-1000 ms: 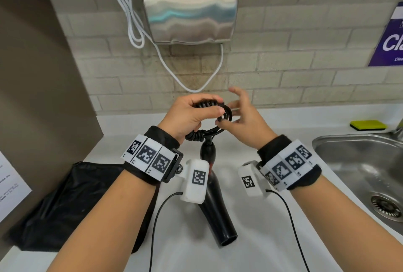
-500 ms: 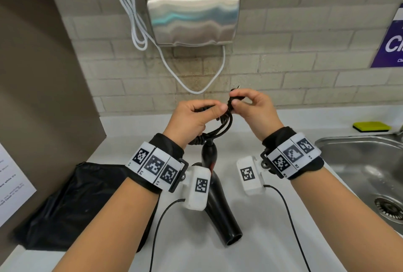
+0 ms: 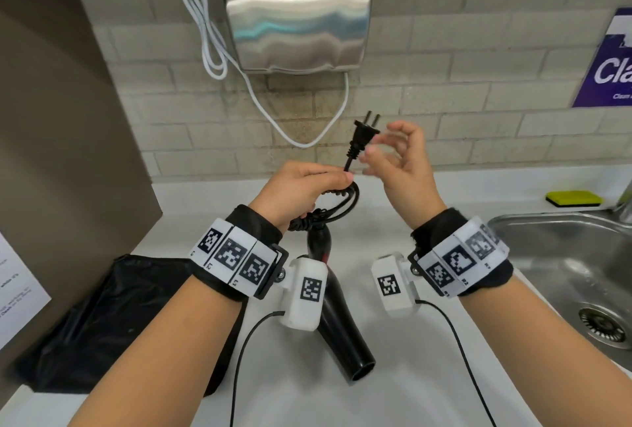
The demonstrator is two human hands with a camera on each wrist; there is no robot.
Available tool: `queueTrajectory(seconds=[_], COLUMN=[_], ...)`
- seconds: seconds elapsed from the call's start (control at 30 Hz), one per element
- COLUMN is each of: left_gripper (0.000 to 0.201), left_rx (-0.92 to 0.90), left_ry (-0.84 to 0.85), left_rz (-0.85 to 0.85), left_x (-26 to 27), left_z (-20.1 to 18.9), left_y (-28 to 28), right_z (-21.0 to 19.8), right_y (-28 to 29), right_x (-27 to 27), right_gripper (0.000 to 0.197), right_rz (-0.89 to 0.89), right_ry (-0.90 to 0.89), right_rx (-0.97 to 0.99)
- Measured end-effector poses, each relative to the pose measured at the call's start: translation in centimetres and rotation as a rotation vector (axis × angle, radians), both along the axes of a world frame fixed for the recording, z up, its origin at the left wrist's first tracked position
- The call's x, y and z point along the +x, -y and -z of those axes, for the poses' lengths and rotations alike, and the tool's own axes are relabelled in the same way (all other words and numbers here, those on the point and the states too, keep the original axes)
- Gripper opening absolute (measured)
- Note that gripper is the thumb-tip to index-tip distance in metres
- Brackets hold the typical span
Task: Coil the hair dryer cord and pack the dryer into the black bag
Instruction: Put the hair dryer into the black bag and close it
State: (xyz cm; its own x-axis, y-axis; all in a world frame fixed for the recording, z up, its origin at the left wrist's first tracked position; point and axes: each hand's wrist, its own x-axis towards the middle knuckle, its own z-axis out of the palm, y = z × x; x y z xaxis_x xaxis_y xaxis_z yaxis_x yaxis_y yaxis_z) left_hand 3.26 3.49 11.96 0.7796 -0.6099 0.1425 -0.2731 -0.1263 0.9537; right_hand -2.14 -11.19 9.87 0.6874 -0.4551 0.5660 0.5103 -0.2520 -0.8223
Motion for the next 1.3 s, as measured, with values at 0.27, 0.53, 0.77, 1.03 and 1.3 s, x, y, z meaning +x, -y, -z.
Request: queueTrajectory(seconds=[0.27, 0.53, 0.77, 1.03, 1.3], left_gripper=[0.007, 0.020, 0.022, 0.040, 0.034], left_rx=[-0.020, 0.003, 0.283, 0.880, 1.199], left_ry=[-0.063, -0.067, 0.273, 0.581, 0.608], left_rz=[-0.110, -0.086, 0.132, 0.167, 0.241], left_x=[0.3, -0.4, -1.3, -1.1, -0.7], left_z=[-0.3, -0.1, 1.8, 10.9, 16.7], left_y=[0.3, -0.5, -1.6, -1.7, -0.5], right_z=[10.4, 15.5, 14.6, 15.1, 16.5], right_y=[-0.6, -3.3, 0.9, 5.5, 5.0], right_x=[-1.3, -2.1, -0.7, -0.9, -1.1], right_gripper=[0.079, 0.113, 0.070, 0.089, 0.092], right_rz=[-0.259, -0.295, -0.079, 0.100, 0.142], right_ry=[-1.302, -1.347, -1.400, -1.370, -1.417], right_rx=[-0.764, -0.725, -0.847, -0.858, -0.972])
